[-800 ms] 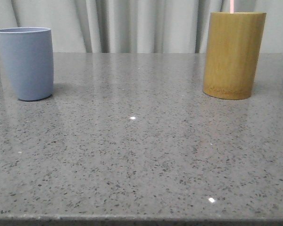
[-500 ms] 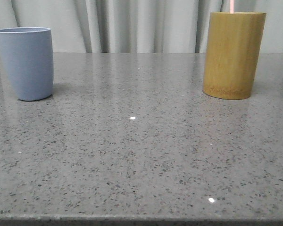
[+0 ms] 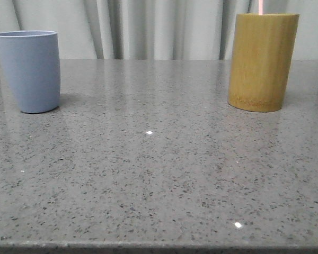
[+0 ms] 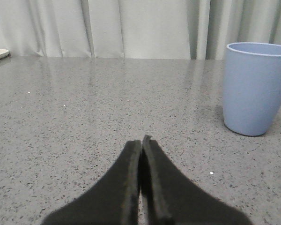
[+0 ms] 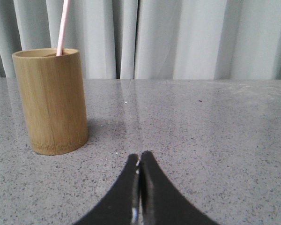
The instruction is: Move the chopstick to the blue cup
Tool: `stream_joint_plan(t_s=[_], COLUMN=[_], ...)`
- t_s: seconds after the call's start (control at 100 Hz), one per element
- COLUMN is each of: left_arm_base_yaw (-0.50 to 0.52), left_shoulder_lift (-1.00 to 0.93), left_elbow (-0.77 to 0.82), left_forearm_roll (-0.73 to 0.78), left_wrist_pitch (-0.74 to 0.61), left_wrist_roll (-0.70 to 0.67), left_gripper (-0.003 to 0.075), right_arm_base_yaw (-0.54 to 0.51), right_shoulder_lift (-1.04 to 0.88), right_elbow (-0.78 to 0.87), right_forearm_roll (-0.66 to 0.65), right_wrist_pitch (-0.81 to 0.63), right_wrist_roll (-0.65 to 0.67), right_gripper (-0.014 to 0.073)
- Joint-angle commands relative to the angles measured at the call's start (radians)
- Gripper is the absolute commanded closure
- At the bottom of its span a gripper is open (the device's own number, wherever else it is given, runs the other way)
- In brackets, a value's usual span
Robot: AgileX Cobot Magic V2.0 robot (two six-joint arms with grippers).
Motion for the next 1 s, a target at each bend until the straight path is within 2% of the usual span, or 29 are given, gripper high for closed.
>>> stream_joint_plan(t_s=[0.0,0.21,0.31,0.52,0.69,0.82,0.92,0.99], left_arm_base_yaw=[0.0,0.0,0.0,0.0,0.0,0.0,0.0,0.0], left_shoulder_lift=[-0.034,-0.034,-0.029,0.047,0.153,0.259,0.346,0.406], left_elbow=[0.01,0.003,-0.026,-0.212,-0.39,-0.522,-0.616,-0.677], left_forearm_roll=[-0.008,-0.008,-0.008,-0.008,-0.008,-0.008,-0.008,-0.008], left_wrist_pitch=[-0.099,-0.126,-0.093,0.075,0.139,0.2,0.278,0.311], left_wrist_roll=[-0.004,-0.004,-0.004,-0.004,-0.004,-0.004,-0.004,0.014], left_gripper=[0.0739,0.0739,0.0739,0.0739,0.0739,0.0738,0.073,0.0676], right_arm_base_yaw=[-0.006,-0.006,-0.006,-0.005,-0.005,-0.005,-0.004,-0.004], right_shoulder_lift=[-0.021,-0.021,-0.021,0.017,0.11,0.206,0.296,0.36], right_elbow=[0.0,-0.001,-0.019,-0.153,-0.333,-0.452,-0.54,-0.593], right_forearm_roll=[-0.008,-0.008,-0.001,0.0,0.0,0.0,0.0,0.0], right_wrist_pitch=[-0.111,-0.121,-0.092,0.096,0.282,0.358,0.398,0.412], right_wrist_roll=[-0.002,-0.002,-0.002,-0.002,-0.002,-0.003,-0.003,-0.003], right_gripper=[0.0654,0.0654,0.0654,0.0654,0.0654,0.0648,0.0567,0.0468])
